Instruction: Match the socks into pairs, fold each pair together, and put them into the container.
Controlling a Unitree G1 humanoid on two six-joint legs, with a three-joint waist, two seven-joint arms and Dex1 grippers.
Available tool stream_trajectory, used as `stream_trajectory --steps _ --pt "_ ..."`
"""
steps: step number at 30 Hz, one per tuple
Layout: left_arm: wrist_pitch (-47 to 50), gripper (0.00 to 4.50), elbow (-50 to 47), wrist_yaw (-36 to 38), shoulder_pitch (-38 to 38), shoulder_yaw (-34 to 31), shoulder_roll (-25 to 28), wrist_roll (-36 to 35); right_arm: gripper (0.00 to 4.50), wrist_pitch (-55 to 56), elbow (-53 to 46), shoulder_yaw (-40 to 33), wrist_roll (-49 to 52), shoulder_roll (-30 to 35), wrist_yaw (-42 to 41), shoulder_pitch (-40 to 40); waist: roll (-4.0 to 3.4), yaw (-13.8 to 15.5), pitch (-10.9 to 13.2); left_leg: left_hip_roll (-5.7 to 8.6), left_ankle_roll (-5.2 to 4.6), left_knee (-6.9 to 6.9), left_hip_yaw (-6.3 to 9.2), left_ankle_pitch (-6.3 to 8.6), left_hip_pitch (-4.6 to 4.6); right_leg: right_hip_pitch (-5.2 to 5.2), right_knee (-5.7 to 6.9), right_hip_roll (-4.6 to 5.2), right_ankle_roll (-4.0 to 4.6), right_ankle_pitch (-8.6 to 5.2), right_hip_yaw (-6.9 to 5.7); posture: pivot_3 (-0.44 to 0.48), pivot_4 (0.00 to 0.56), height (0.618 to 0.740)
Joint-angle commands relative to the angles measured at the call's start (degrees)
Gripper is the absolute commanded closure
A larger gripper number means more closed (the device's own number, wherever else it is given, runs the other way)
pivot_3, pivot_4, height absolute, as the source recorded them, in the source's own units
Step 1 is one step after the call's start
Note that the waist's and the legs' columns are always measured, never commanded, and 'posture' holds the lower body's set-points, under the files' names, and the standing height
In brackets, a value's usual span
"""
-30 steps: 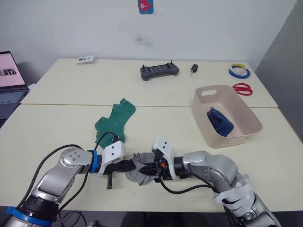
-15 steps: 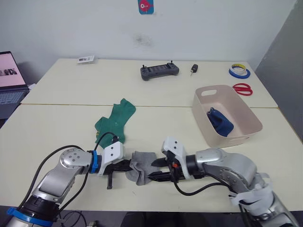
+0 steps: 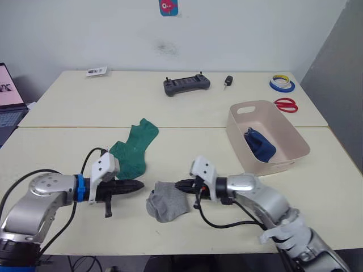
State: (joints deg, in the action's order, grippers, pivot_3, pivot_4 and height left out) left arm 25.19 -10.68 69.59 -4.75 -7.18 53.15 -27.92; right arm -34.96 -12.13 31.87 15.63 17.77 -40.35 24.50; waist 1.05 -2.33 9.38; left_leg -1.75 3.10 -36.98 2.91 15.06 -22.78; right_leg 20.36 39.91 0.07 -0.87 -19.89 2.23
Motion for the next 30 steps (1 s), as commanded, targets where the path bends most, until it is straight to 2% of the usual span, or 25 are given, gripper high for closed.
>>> stream_trajectory --steps 1,4,7,12,15,18,22,26,30 --pt "0.6 4.5 -3.7 0.9 -2.1 0.0 0.1 -2.0 4.48 3.4 3.3 2.4 -2.9 -1.4 -2.3 1.8 0.01 0.2 0.0 0.03 0.0 -0.02 0.0 0.0 -0.01 0.0 0.0 0.01 0.0 0.0 -0.01 0.0 0.15 0.74" --pt "0.5 4.5 -6.0 1.3 -3.0 3.6 -1.2 -1.7 4.48 5.1 5.9 4.0 -5.5 -2.4 -2.7 2.4 0.01 0.3 0.0 0.06 0.0 -0.02 -0.03 0.0 -0.01 -0.01 -0.01 0.04 0.0 0.0 0.01 0.0 0.15 0.74" --pt "-1.7 4.5 -5.4 0.3 -4.1 7.4 -4.0 0.9 4.48 5.4 3.1 2.3 -5.8 -2.3 -2.6 1.6 0.0 0.4 0.0 0.04 0.0 -0.01 -0.03 0.0 0.0 -0.01 0.01 0.03 0.0 0.0 0.02 0.0 0.15 0.74" --pt "-6.8 4.5 -0.8 -1.4 -5.8 12.5 -8.3 6.5 4.48 1.4 -7.4 -0.8 -3.4 3.6 -5.1 -1.3 0.01 0.6 0.0 0.05 0.01 -0.03 -0.01 0.0 -0.04 0.01 0.01 0.03 0.0 0.0 0.01 0.0 0.15 0.74" --pt "-11.5 4.5 3.3 -0.8 -5.2 14.7 -8.2 10.6 4.48 0.3 -8.1 -0.2 -3.9 4.8 -5.0 -3.6 0.01 0.4 0.0 0.04 0.0 -0.02 0.0 0.0 -0.02 0.0 0.0 0.03 0.0 0.0 0.0 0.0 0.15 0.74" --pt "-13.8 4.5 6.4 -1.3 -4.9 15.2 -8.5 12.4 4.48 0.0 -6.1 0.2 -4.3 4.2 -4.5 -5.8 0.01 0.3 0.0 0.03 0.0 0.0 -0.01 0.0 -0.01 0.04 0.03 -0.07 0.01 0.01 0.03 0.0 0.15 0.74" --pt "-15.9 4.5 8.9 -1.8 -4.6 14.9 -8.5 13.6 4.48 0.7 -6.0 1.1 -6.0 7.2 -6.3 -7.5 0.01 0.4 0.0 -0.01 0.0 0.0 0.0 0.0 0.03 0.01 0.04 -0.07 0.01 0.0 0.03 0.0 0.15 0.74" --pt "-15.0 4.5 7.5 -0.2 -3.5 12.7 -7.7 10.3 4.48 1.6 -9.5 -0.6 -5.6 10.4 -7.3 -8.3 0.01 0.4 0.0 0.03 0.0 -0.01 0.0 0.0 0.03 -0.06 -0.02 0.0 0.0 0.0 0.02 0.0 0.15 0.74" --pt "-14.3 4.5 2.7 4.7 -2.1 10.4 -3.8 6.6 4.48 1.2 -13.9 -4.1 -2.7 11.5 -8.3 -7.5 0.01 0.3 0.0 -0.02 0.0 0.0 0.0 0.0 0.02 -0.01 0.01 -0.03 0.01 0.0 0.03 0.0 0.15 0.74"
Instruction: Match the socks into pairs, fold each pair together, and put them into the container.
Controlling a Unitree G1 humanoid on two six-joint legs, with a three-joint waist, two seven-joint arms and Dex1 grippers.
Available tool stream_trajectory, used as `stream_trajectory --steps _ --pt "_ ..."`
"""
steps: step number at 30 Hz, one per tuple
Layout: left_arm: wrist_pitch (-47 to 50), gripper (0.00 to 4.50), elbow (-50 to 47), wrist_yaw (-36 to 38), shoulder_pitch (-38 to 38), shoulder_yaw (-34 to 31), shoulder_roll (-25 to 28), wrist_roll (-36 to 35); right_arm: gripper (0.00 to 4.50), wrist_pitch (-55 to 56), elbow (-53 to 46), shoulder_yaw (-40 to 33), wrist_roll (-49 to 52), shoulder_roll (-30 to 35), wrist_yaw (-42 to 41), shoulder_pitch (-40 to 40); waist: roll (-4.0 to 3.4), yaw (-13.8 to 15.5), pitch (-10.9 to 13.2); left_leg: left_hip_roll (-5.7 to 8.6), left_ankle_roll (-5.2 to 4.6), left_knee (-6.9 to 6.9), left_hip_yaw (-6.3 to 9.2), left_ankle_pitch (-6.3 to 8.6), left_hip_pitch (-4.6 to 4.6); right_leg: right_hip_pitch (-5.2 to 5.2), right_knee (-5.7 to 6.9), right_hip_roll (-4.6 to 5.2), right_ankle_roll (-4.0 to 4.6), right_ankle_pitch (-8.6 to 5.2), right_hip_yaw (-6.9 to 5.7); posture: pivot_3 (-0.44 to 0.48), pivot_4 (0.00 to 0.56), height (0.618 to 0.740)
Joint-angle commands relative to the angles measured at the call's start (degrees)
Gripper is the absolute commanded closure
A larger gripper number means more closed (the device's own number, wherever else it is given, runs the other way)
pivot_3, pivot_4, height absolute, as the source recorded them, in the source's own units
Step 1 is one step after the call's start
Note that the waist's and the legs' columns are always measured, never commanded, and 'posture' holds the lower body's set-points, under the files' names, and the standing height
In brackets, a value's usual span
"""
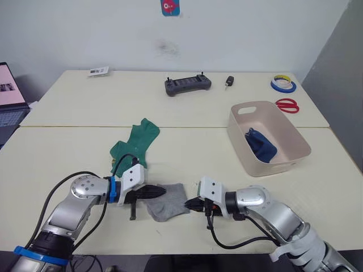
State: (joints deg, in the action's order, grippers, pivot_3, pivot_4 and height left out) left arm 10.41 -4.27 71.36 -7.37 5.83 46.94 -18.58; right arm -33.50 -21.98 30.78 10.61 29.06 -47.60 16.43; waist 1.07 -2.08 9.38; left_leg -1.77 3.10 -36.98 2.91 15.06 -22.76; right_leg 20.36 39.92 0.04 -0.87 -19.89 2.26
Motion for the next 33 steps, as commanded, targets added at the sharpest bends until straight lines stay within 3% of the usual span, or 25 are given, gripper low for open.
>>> stream_trajectory --steps 1,9,14,20,25,28,33 --pt "1.4 4.5 -4.9 3.7 0.4 -2.8 3.3 -3.5 4.48 -0.3 -4.0 -3.5 2.7 -0.3 -1.1 1.4 -0.01 0.1 0.0 0.01 0.0 0.01 0.01 0.0 0.0 0.0 0.0 0.0 0.0 0.0 -0.01 0.0 0.15 0.74" --pt "2.6 4.5 -6.6 4.8 -0.3 1.0 3.8 -1.2 4.48 4.9 6.9 1.9 -0.7 -7.2 -2.5 6.9 -0.02 0.1 0.0 0.04 0.0 0.0 -0.01 0.0 0.0 -0.01 -0.02 -0.03 0.0 0.0 -0.01 0.0 0.15 0.74" --pt "0.6 4.5 -2.1 4.7 0.6 1.5 4.6 2.2 4.48 10.9 12.2 7.1 -5.6 -5.9 -6.5 7.3 -0.03 0.2 0.0 0.04 0.0 -0.01 -0.02 0.0 -0.02 0.03 0.0 -0.04 0.0 0.0 -0.01 0.0 0.15 0.74" --pt "-1.3 4.5 2.2 4.6 2.8 2.4 3.8 3.1 4.48 11.2 7.9 5.1 -6.5 -1.0 -7.3 4.2 -0.03 0.2 0.0 0.04 0.0 0.0 -0.01 0.0 0.07 -0.07 -0.02 0.01 0.0 0.0 -0.01 0.0 0.15 0.74" --pt "-1.7 4.5 2.2 3.3 2.6 3.3 1.8 3.1 4.48 0.7 -1.2 -3.1 1.9 -3.0 -4.1 2.5 -0.1 0.2 0.0 0.03 0.0 0.01 -0.01 0.0 0.15 -0.14 0.01 0.02 0.0 0.0 0.01 0.0 0.15 0.74" --pt "-1.9 4.5 2.5 3.0 3.0 3.0 1.1 3.0 3.91 -5.2 -3.3 -7.3 4.9 -4.0 -1.4 1.8 -0.11 0.3 0.0 0.05 0.0 0.0 -0.01 0.0 0.14 -0.15 0.01 0.02 0.0 0.0 0.0 0.0 0.15 0.74" --pt "-3.5 4.5 3.4 2.9 5.4 2.4 0.8 3.1 2.17 -14.3 -3.0 -10.5 8.2 -7.4 3.9 1.2 -0.1 0.2 0.0 0.07 0.0 0.01 -0.02 0.0 0.14 -0.16 -0.01 0.08 0.0 0.0 0.01 0.0 0.15 0.74"
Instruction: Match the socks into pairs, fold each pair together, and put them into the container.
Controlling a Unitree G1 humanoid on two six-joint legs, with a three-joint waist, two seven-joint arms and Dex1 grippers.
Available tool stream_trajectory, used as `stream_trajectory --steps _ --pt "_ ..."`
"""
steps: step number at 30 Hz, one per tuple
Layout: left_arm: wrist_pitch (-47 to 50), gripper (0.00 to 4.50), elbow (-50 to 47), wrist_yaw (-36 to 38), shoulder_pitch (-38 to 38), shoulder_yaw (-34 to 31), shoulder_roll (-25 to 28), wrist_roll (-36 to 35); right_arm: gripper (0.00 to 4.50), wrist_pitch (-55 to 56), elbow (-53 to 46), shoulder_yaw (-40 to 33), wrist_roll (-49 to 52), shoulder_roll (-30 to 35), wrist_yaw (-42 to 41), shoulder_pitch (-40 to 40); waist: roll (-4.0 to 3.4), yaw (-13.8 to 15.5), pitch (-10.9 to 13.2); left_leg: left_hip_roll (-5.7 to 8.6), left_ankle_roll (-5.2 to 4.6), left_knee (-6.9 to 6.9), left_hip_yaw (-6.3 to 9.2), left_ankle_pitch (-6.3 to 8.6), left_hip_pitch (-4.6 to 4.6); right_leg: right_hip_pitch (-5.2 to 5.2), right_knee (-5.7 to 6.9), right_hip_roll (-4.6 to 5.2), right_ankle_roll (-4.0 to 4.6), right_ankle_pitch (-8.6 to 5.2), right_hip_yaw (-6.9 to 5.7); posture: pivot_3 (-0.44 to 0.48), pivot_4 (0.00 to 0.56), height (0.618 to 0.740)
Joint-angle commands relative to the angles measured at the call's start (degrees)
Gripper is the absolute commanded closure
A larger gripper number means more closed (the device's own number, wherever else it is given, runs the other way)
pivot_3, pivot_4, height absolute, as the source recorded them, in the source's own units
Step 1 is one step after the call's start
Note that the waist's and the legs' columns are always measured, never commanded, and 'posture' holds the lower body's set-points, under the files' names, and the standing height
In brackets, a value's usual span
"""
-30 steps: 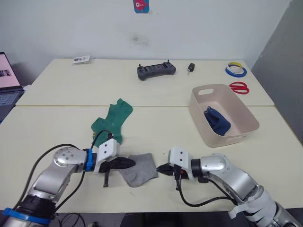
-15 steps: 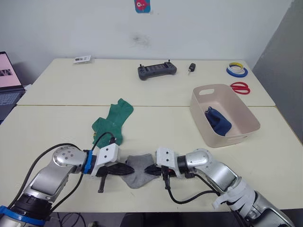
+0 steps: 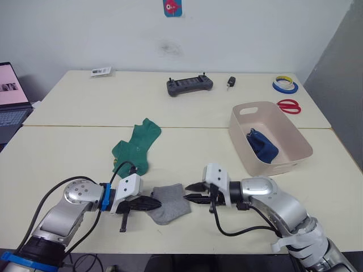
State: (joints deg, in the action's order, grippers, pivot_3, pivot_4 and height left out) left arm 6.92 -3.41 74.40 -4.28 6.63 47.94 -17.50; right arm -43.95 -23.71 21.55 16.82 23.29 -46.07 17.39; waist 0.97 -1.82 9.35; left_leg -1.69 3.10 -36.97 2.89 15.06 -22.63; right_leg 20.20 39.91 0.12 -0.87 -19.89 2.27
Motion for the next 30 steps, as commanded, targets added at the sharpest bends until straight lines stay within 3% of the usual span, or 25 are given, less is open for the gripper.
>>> stream_trajectory --steps 1,6,15,19,28,29,30 --pt "-0.4 4.5 2.8 -0.1 2.7 1.6 -0.2 2.1 1.78 -5.2 -0.4 -1.2 2.1 -2.8 3.7 0.6 -0.03 0.0 0.0 -0.01 0.0 0.0 -0.01 0.0 0.01 0.01 0.0 0.0 0.0 0.0 0.01 0.0 0.15 0.74" --pt "-2.2 4.5 4.3 -0.3 3.7 1.7 -0.6 2.7 0.03 -9.8 3.2 0.8 2.0 -6.3 6.4 3.2 -0.16 -0.1 0.0 -0.01 0.0 0.04 -0.04 0.0 0.07 0.01 0.02 -0.02 0.0 0.0 0.05 0.0 0.15 0.74" --pt "-4.9 4.5 6.5 -0.9 4.8 1.8 -1.1 3.6 0.03 -14.5 6.3 4.5 4.0 -10.5 6.7 6.3 -0.3 -0.2 -0.2 -0.01 -0.01 0.04 -0.05 0.01 0.09 0.0 0.01 -0.01 0.0 0.0 0.06 0.0 0.15 0.74" --pt "-5.6 4.5 6.9 -1.2 5.1 1.9 -1.4 3.8 0.9 -13.7 9.1 3.6 4.2 -12.7 6.8 7.8 -0.34 -0.2 -0.2 -0.02 -0.01 0.07 -0.04 0.01 0.13 0.0 0.02 -0.03 0.0 0.0 0.06 0.0 0.15 0.74" --pt "-7.2 4.5 7.1 -1.1 6.1 1.3 -1.3 2.9 4.21 -13.3 9.3 0.4 6.3 -12.5 5.9 9.2 -0.38 -0.2 -0.2 -0.01 -0.01 0.07 -0.06 0.01 0.14 -0.01 0.02 -0.01 0.0 0.0 0.07 0.0 0.15 0.74" --pt "-7.2 4.5 6.3 -0.4 6.2 0.7 -1.3 1.6 4.49 -12.3 8.6 0.3 5.9 -12.1 6.1 9.2 -0.38 -0.2 -0.2 -0.01 -0.01 0.07 -0.06 0.01 0.14 -0.01 0.01 -0.01 0.0 0.0 0.07 0.0 0.15 0.74" --pt "-7.1 4.5 5.7 0.0 6.3 0.3 -1.3 0.7 4.49 -11.5 8.1 0.4 5.6 -11.8 6.3 9.2 -0.38 -0.2 -0.2 -0.01 -0.01 0.07 -0.06 0.01 0.14 0.0 0.02 -0.01 0.0 0.0 0.07 0.0 0.15 0.74"
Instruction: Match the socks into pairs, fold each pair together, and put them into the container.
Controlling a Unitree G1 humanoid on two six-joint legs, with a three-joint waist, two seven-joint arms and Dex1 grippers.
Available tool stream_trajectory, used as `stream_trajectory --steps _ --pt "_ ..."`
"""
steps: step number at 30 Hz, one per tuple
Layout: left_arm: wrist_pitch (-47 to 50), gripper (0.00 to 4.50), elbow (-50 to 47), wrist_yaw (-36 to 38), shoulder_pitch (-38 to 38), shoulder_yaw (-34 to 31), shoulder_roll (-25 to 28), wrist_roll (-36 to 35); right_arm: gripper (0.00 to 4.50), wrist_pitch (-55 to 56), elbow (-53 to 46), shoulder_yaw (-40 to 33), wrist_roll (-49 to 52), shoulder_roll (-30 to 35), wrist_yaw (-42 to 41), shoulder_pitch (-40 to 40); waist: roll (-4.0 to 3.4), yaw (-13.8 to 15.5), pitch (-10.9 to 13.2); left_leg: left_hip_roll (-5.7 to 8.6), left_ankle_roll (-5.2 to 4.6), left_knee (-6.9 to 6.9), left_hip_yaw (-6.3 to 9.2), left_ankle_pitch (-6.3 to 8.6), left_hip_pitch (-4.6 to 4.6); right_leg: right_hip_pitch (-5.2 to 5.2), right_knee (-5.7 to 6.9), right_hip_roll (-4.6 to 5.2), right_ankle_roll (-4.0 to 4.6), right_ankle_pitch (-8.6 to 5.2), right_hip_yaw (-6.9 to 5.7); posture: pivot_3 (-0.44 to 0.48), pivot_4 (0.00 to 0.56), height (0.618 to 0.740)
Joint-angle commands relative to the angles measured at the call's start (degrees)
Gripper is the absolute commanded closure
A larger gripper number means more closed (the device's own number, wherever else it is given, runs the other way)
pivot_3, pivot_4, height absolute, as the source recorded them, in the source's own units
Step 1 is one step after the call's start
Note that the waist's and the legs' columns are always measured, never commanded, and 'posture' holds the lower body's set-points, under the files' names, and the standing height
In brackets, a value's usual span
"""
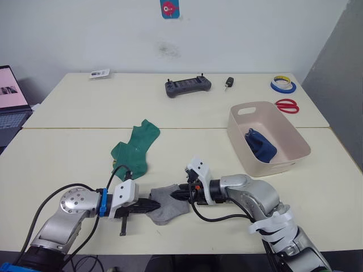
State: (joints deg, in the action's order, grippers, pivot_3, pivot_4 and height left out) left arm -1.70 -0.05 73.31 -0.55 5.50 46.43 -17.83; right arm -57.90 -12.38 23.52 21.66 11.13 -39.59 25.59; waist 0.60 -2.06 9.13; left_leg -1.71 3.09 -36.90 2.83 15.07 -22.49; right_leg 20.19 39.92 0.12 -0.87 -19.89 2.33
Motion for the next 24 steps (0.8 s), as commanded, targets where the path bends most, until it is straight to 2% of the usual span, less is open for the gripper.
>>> stream_trajectory --steps 1,5,8,11,15,20,21,24 --pt "3.0 4.5 0.9 0.9 2.4 0.0 -0.1 -1.3 4.49 3.2 -4.5 -1.8 0.6 0.9 -0.2 0.9 -0.01 0.0 0.0 0.0 0.0 0.0 0.0 0.0 -0.01 0.01 0.0 0.0 0.0 0.0 -0.01 0.0 0.15 0.74" --pt "9.7 4.5 -3.8 -0.2 1.6 -4.3 -0.4 -8.5 4.49 5.4 -8.2 -2.9 0.4 2.5 1.0 -0.1 0.06 -0.1 0.1 -0.02 0.0 -0.02 0.06 0.0 -0.21 0.12 -0.01 -0.01 0.0 0.0 -0.06 0.0 0.15 0.74" --pt "21.5 3.97 -10.0 -0.4 -2.0 -6.5 2.6 -15.6 4.5 6.6 -14.7 -5.7 0.5 5.6 2.2 -1.7 0.33 0.3 0.3 -0.01 0.0 -0.06 0.12 0.0 -0.38 0.23 0.0 0.0 0.0 0.0 -0.14 0.0 0.15 0.74" --pt "29.5 3.02 -14.3 -1.5 -5.7 -7.9 3.8 -21.0 4.5 4.6 -20.2 -10.6 2.5 6.7 4.4 -2.5 0.43 0.3 0.3 0.02 0.01 -0.08 0.18 -0.01 -0.46 0.22 -0.02 0.01 -0.01 0.0 -0.14 0.0 0.15 0.74" --pt "39.1 1.77 -17.5 -3.9 -14.1 -8.7 3.6 -27.4 4.5 1.4 -27.0 -22.2 5.4 11.2 6.6 -1.8 0.43 0.2 0.4 0.02 0.01 -0.05 0.17 -0.01 -0.42 0.2 -0.03 -0.02 -0.01 0.0 -0.12 0.0 0.15 0.74" --pt "47.1 0.27 -18.1 -5.9 -22.7 -7.4 1.3 -32.6 4.5 1.7 -26.8 -36.2 7.1 22.7 5.8 1.7 0.4 0.2 0.5 0.07 0.01 -0.07 0.1 -0.01 -0.41 0.17 -0.05 -0.04 -0.01 0.0 -0.08 0.0 0.15 0.74" --pt "48.1 0.03 -18.0 -6.4 -24.2 -7.3 0.5 -33.4 4.5 3.5 -25.3 -37.5 6.1 25.8 4.9 2.3 0.38 0.2 0.6 0.08 0.01 -0.06 0.09 -0.01 -0.41 0.18 -0.05 -0.04 -0.01 0.0 -0.07 0.0 0.15 0.74" --pt "50.7 0.03 -18.1 -7.2 -27.9 -6.5 -1.5 -34.9 4.5 12.0 -18.6 -38.2 1.2 34.4 1.9 3.4 0.41 0.2 0.6 0.1 0.01 -0.08 0.03 -0.01 -0.39 0.18 -0.07 -0.14 -0.01 0.0 0.0 0.0 0.15 0.74"
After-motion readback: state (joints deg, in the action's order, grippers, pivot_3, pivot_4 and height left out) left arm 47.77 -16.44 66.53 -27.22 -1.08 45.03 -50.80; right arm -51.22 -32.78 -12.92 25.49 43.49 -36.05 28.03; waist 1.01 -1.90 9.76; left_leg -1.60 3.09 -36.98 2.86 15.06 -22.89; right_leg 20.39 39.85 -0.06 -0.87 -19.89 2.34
